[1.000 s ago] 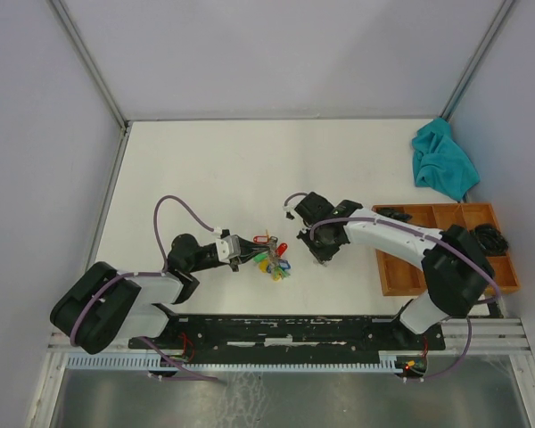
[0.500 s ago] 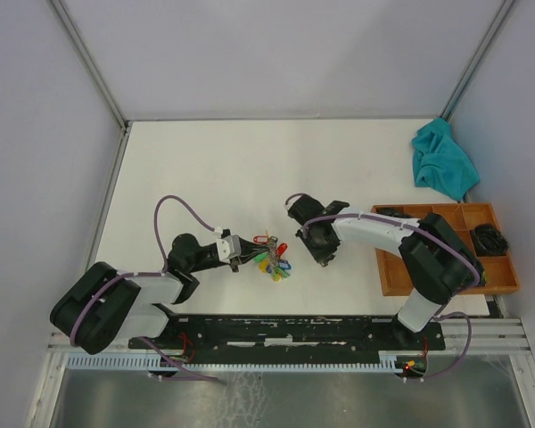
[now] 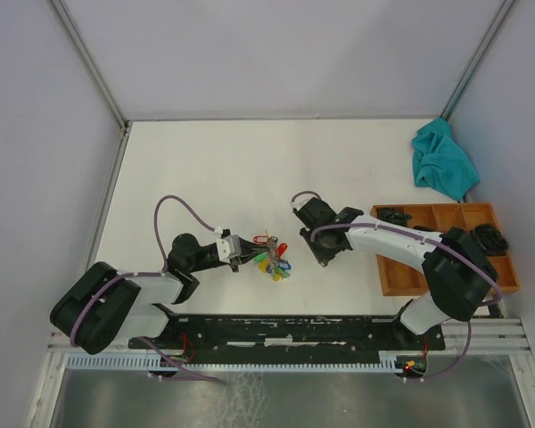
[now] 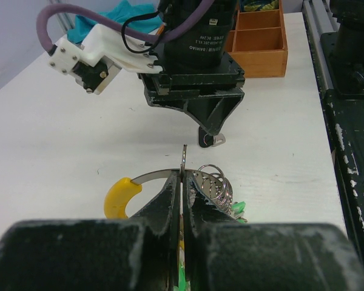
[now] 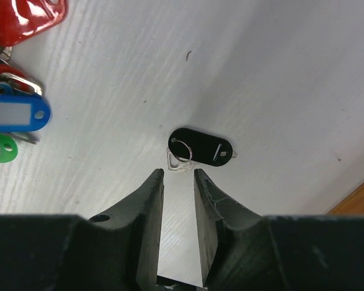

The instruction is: Put the keys on the keyring

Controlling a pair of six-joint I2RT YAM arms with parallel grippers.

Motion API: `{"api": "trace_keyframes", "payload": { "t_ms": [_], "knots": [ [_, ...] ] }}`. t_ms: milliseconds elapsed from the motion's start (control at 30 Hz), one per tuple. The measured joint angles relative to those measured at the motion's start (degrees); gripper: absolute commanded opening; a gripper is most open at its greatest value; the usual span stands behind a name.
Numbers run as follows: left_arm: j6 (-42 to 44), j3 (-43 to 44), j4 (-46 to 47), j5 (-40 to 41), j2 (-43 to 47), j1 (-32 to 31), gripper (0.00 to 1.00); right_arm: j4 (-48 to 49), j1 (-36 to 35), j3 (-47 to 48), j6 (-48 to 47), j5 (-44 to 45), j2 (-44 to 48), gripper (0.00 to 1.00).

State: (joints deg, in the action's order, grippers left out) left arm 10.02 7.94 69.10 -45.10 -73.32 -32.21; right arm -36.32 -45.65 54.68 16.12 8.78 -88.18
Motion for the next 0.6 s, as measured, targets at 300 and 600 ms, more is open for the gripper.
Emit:
{"api": "trace_keyframes", "payload": {
  "t_ms": [300,600],
  "knots": [
    [-0.02,0.04,0.0,-0.02,-0.02,0.0,0.03,1.01,0.52,-1.57,4.04,0.76,-1.31,0.4],
    [-0.02,0.15,-0.02,-0.02,-0.02,0.0,0.03,3.13,1.46,-2.08,5.57,0.9,-4.48,0.35]
  ]
}}
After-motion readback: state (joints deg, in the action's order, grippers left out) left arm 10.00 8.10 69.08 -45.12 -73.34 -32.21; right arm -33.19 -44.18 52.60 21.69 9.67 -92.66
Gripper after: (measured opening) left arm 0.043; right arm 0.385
